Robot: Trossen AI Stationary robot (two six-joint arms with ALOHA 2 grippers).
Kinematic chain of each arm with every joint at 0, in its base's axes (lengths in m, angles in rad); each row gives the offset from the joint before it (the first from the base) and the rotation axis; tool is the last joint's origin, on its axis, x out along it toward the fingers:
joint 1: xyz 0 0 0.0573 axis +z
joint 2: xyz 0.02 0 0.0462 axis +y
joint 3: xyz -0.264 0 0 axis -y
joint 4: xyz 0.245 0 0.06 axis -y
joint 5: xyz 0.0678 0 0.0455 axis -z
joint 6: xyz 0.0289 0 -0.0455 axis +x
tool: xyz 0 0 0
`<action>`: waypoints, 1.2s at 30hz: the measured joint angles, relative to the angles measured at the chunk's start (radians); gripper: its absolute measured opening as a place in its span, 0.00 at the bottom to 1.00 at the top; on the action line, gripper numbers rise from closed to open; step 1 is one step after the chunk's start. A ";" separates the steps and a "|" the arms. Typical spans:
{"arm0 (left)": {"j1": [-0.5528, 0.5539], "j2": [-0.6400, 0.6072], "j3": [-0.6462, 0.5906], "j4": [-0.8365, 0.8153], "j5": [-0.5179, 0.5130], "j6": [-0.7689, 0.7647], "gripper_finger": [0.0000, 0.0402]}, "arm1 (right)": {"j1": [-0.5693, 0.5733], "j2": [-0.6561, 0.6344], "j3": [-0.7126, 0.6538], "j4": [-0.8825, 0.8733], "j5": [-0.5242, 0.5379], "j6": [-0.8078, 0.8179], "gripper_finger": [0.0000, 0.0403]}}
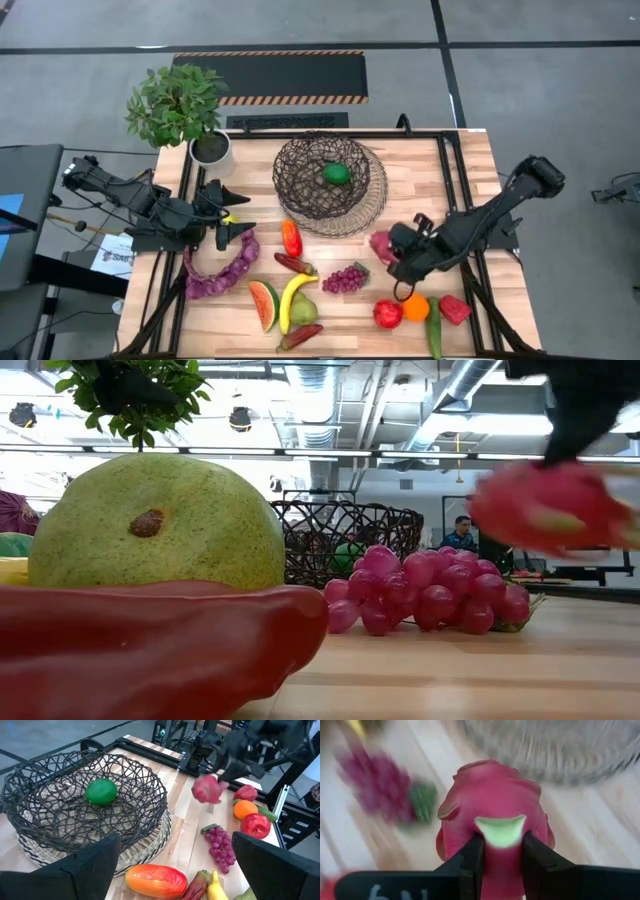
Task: Build produce basket
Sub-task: Put the dragonfruit into the basket
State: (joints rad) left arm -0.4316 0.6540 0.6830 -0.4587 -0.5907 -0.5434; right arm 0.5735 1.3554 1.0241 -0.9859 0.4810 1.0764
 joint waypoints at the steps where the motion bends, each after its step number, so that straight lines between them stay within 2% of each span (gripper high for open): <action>1: 0.000 0.000 0.000 0.000 0.000 0.000 0.92 | 0.000 -0.025 0.001 0.017 0.037 0.000 0.25; 7: 0.000 0.000 0.000 0.000 0.000 0.000 0.92 | 0.026 -0.181 0.001 0.188 0.236 -0.122 0.25; 13: 0.000 0.000 0.000 0.000 0.000 0.000 0.92 | 0.051 -0.286 0.002 0.537 0.320 -0.441 0.25; 18: 0.000 0.000 0.000 0.000 0.000 0.000 0.92 | 0.054 -0.306 0.003 0.850 0.278 -0.756 0.25; 24: 0.000 0.000 0.000 -0.001 0.000 0.000 0.92 | 0.033 -0.303 0.003 1.080 0.089 -0.918 0.25; 26: 0.000 0.000 0.000 -0.001 0.000 0.000 0.92 | 0.025 -0.302 0.003 1.119 0.046 -0.940 0.25; 30: 0.000 0.000 0.000 -0.003 0.000 0.000 0.92 | -0.007 -0.302 0.003 1.122 0.060 -0.946 0.25; 36: 0.000 0.000 0.000 -0.005 0.000 0.000 0.92 | -0.171 -0.258 0.004 1.105 0.066 -0.947 0.26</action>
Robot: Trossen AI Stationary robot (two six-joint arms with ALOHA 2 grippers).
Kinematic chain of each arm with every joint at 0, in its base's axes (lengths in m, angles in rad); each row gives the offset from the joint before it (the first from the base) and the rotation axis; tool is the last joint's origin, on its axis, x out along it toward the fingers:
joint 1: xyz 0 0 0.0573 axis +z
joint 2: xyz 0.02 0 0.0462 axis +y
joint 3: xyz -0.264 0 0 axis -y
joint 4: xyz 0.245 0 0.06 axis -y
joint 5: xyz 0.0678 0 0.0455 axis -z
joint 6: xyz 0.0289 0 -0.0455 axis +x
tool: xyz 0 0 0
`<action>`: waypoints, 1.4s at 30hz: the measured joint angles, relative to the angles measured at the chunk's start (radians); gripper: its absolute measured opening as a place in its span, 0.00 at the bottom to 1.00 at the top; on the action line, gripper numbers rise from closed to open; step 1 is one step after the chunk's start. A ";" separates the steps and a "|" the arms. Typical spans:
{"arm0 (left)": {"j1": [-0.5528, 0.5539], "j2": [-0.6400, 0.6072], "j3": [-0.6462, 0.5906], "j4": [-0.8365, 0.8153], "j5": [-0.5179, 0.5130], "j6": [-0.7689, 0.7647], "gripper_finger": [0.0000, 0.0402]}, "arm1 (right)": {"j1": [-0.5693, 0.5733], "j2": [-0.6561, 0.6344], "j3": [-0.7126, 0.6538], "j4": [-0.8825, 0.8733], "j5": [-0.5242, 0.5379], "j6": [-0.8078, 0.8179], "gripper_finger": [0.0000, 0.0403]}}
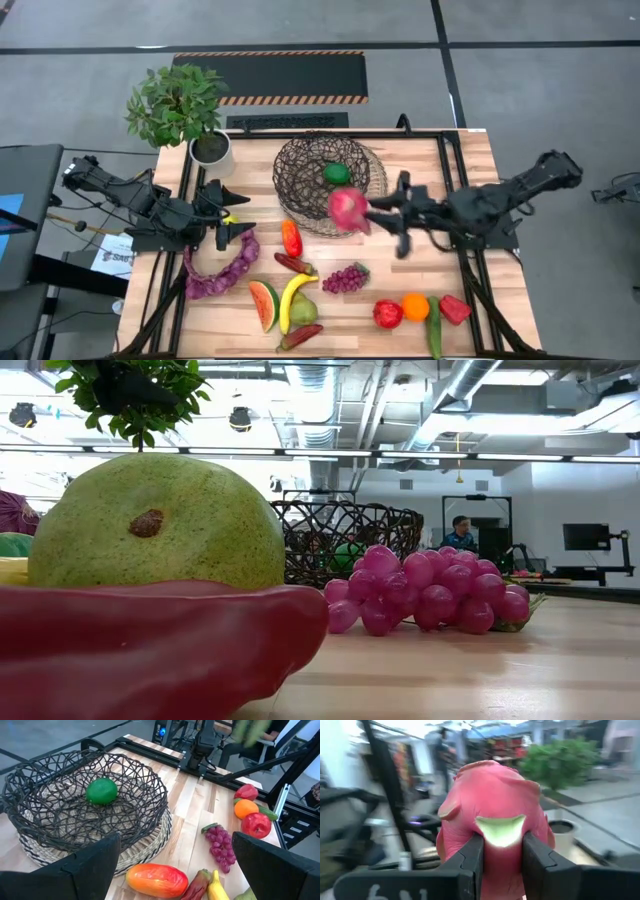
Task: Build produce basket
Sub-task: Put the dragonfruit into the basket
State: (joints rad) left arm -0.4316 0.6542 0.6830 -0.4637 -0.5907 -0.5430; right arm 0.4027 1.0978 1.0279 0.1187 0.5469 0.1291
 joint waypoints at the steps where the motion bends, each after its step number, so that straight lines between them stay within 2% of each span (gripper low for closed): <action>1: 0.000 0.000 0.000 -0.001 0.000 0.000 0.92 | -0.039 0.014 0.000 -0.007 -0.006 0.000 0.26; 4: 0.000 0.000 0.000 -0.002 0.000 0.000 0.92 | -0.158 0.063 0.000 -0.047 -0.067 -0.002 0.26; 10: 0.000 0.000 0.000 -0.002 -0.001 0.000 0.92 | -0.366 0.199 0.000 -0.040 -0.275 -0.067 0.26; 15: 0.000 0.000 0.000 -0.003 -0.001 -0.001 0.92 | -0.463 0.318 -0.001 -0.041 -0.372 -0.132 0.26; 20: 0.000 0.000 0.000 -0.006 0.000 -0.005 0.92 | -0.506 0.408 -0.001 -0.061 -0.476 -0.141 0.26; 27: 0.000 0.000 0.000 -0.023 -0.018 -0.016 0.92 | -0.522 0.472 -0.001 -0.119 -0.479 -0.178 0.26; 36: 0.000 0.000 0.000 -0.026 -0.019 -0.016 0.92 | -0.566 0.478 0.000 -0.206 -0.474 -0.198 0.26; 39: 0.000 0.000 0.000 -0.026 -0.019 -0.016 0.92 | -0.568 0.478 0.000 -0.213 -0.472 -0.240 0.29; 42: 0.000 0.000 0.000 -0.027 -0.019 -0.016 0.92 | -0.568 0.478 0.000 -0.234 -0.472 -0.233 0.37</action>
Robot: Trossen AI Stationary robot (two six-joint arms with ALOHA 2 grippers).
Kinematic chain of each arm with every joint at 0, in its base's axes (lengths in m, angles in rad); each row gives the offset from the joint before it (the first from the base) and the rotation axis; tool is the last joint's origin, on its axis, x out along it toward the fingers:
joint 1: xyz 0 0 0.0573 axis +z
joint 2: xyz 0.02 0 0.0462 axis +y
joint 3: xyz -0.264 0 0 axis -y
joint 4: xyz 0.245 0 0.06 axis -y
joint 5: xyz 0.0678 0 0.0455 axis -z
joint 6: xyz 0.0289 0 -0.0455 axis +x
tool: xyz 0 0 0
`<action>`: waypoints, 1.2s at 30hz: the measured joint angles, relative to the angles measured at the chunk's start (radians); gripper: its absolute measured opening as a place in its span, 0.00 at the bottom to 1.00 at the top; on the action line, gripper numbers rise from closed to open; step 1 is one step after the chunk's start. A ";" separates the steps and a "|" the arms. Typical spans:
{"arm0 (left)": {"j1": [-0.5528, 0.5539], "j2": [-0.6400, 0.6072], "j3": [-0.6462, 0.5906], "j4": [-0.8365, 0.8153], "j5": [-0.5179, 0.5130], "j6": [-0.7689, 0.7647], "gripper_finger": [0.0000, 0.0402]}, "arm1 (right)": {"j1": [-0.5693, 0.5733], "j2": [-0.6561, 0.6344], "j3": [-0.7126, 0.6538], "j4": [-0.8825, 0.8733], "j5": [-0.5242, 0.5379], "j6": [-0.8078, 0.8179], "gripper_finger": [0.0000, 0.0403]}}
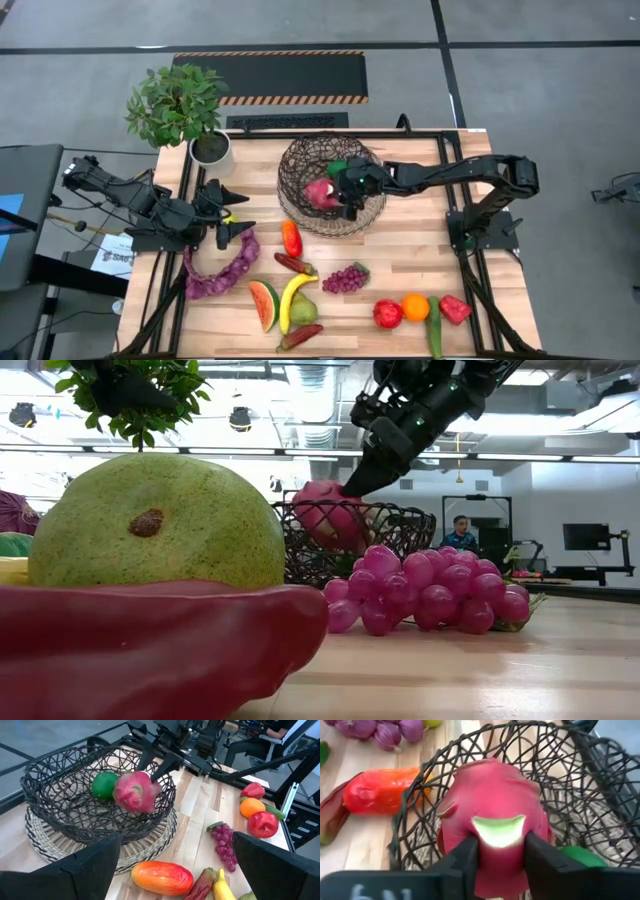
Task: Build produce basket
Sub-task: Put the dragonfruit into the basket, then put the red apple into the basket
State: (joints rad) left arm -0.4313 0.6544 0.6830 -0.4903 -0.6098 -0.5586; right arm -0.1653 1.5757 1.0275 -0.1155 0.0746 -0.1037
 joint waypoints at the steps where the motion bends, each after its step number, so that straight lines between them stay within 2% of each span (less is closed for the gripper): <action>1: 0.000 0.000 0.000 0.000 0.000 0.000 0.92 | 0.000 0.000 0.000 -0.013 0.000 0.004 0.40; 5: 0.000 0.000 0.000 0.000 0.000 0.000 0.92 | -0.001 0.000 0.000 -0.056 0.007 0.033 0.55; 8: 0.000 0.000 0.000 0.000 0.000 -0.003 0.92 | -0.001 0.000 0.000 -0.064 0.007 0.034 0.62; 15: 0.000 0.000 0.000 0.001 0.000 -0.005 0.92 | 0.013 0.000 0.011 -0.075 0.081 0.033 0.63; 21: 0.000 0.000 0.000 0.001 0.000 -0.006 0.92 | 0.025 0.000 0.101 -0.158 0.088 0.028 0.63; 25: 0.000 0.000 0.000 0.001 0.000 -0.009 0.92 | 0.044 -0.002 0.188 -0.309 0.087 0.060 0.63; 29: 0.000 0.000 0.000 -0.002 0.010 -0.011 0.92 | 0.100 -0.011 0.307 -0.583 0.034 0.197 0.63; 32: 0.000 0.000 0.000 -0.020 0.011 -0.014 0.92 | 0.182 -0.011 0.359 -0.777 -0.002 0.317 0.63; 36: 0.000 0.000 0.000 -0.035 0.011 -0.020 0.92 | 0.332 -0.011 0.357 -0.848 -0.005 0.440 0.63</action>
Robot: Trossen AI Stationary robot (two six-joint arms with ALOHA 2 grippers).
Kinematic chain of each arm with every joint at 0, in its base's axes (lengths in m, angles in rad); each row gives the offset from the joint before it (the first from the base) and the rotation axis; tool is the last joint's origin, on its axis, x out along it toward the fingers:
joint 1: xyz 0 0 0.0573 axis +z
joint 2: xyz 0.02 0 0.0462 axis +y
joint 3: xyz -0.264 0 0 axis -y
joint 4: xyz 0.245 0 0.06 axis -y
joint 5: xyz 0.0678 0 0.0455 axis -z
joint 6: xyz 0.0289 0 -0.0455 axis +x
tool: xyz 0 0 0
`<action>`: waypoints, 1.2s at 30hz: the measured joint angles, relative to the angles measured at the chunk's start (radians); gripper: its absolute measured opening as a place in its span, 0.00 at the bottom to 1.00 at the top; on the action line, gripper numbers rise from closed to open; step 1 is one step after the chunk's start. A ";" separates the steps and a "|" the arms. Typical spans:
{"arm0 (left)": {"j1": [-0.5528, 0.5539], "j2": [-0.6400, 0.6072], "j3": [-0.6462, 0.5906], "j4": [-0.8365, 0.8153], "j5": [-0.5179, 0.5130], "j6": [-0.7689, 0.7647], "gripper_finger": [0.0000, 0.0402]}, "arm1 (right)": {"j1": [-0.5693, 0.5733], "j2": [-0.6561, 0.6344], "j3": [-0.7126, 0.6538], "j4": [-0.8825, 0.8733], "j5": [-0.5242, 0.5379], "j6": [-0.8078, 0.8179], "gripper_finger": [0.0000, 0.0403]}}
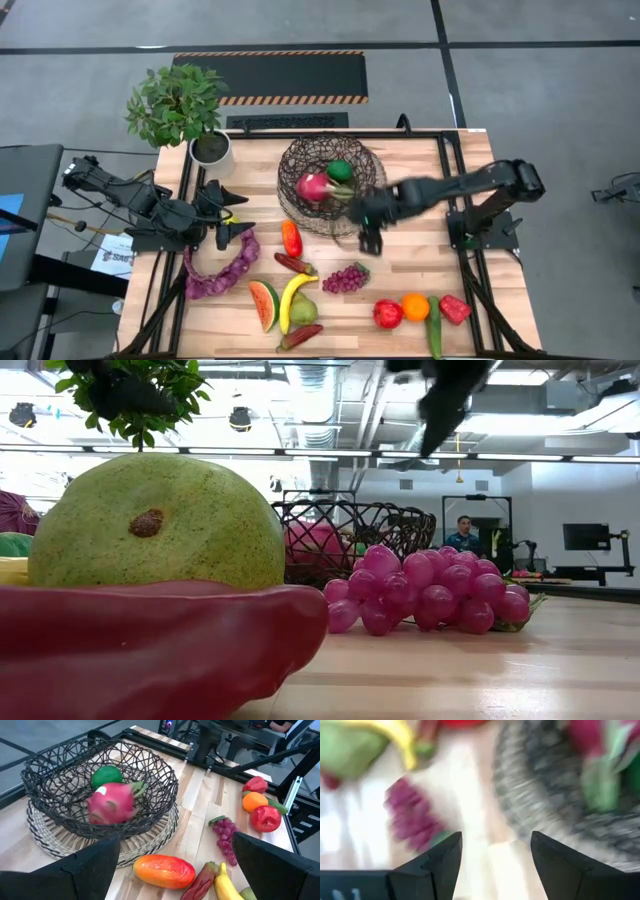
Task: Build produce basket
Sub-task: Put the red apple into the basket
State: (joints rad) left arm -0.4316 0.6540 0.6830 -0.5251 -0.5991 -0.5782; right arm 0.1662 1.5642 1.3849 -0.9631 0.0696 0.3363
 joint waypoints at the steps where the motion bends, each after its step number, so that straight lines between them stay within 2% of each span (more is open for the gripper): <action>1: 0.000 0.000 0.000 0.000 0.000 -0.003 0.92 | 0.040 0.000 -0.006 -0.003 0.000 0.035 0.63; 11: 0.000 0.000 0.000 0.000 0.003 -0.009 0.92 | 0.394 0.006 -0.035 0.015 0.016 0.568 0.63; 17: 0.000 0.000 0.000 0.000 -0.008 -0.008 0.92 | 0.515 0.049 -0.035 0.012 0.078 0.754 0.63; 24: 0.000 0.000 0.000 0.000 -0.009 -0.009 0.92 | 0.576 0.135 -0.035 0.025 0.012 0.790 0.67; 36: 0.000 0.000 0.000 0.000 -0.011 -0.009 0.92 | 0.605 0.193 -0.035 0.066 -0.018 0.744 0.97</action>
State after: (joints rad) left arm -0.4313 0.6544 0.6830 -0.5251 -0.6102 -0.5873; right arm 0.7715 1.7569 1.3502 -0.8972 0.0512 1.0802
